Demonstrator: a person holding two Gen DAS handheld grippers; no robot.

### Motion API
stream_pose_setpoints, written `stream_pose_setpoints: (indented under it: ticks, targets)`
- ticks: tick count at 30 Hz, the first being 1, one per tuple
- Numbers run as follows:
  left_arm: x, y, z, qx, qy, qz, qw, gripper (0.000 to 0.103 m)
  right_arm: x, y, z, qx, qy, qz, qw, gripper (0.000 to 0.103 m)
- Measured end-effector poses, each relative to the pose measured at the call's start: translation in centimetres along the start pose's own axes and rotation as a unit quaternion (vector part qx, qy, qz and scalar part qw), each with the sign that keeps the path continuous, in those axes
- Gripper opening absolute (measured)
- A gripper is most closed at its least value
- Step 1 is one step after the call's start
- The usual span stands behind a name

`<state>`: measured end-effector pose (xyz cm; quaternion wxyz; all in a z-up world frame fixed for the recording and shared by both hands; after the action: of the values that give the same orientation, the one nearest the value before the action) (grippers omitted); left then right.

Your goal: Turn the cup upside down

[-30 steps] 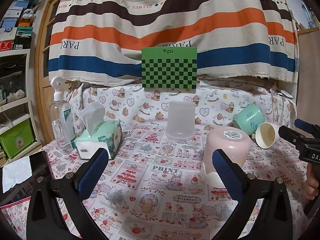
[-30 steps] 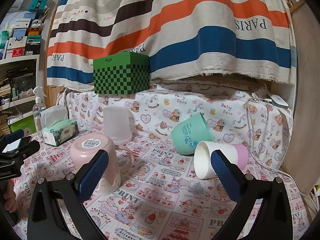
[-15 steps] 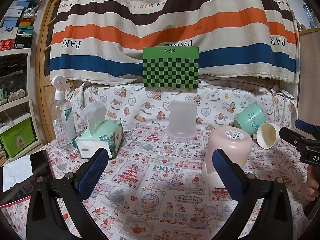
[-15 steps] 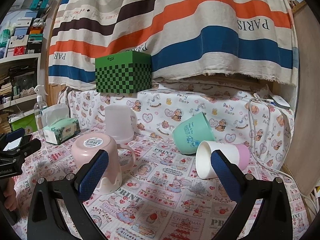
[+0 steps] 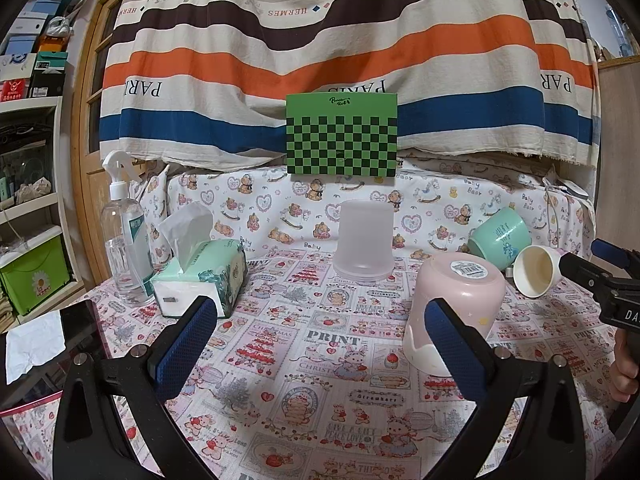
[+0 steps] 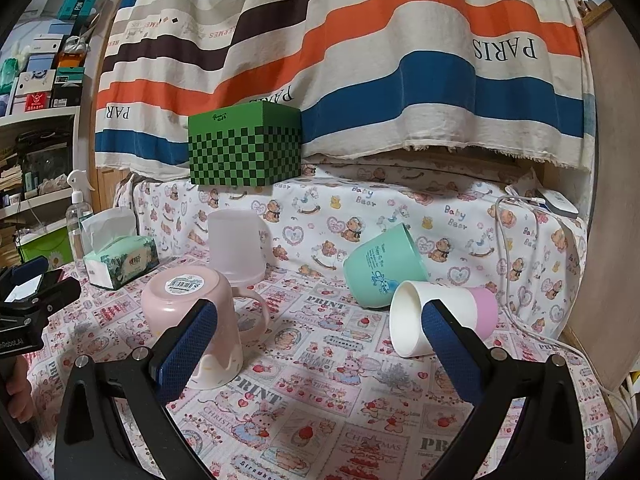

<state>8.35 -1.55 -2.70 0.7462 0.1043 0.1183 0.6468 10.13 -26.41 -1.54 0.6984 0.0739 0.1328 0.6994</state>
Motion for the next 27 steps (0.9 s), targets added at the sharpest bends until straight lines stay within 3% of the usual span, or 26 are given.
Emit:
stream_pose_setpoints:
  ticks: [27]
  targets:
    - [0.07,-0.06,-0.08,0.001,0.001,0.000,1.0000,0.103,-0.04,-0.06,-0.01,0.001,0.000,0.000,1.000,0.103]
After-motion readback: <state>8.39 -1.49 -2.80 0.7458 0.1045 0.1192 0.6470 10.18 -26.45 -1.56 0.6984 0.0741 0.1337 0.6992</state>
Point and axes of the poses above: each gripper's, at about its wrist camera, not at the fingertips, and y roughly against the way its jaws point, x to its left, z to its top, the point moved 9 cm from there along -y, roughly the way its jaws point, and after that the axes turned 6 degrees about -z, right-handed, at the moved point
